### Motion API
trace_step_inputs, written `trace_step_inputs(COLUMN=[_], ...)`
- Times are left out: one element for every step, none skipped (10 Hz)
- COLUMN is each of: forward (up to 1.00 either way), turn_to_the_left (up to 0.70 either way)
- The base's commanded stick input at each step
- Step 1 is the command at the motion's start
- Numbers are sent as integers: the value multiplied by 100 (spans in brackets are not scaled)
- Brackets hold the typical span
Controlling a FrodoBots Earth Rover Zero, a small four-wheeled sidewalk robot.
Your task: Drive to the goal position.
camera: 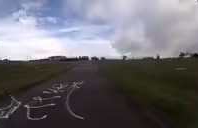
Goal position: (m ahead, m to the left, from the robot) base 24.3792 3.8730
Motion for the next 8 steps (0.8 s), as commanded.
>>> trace_step_inputs(forward=[100, 100, 100, 100, 0, 0, 0, 0], turn_to_the_left=[38, 40, 40, 40, 0, 0, 0, 0])
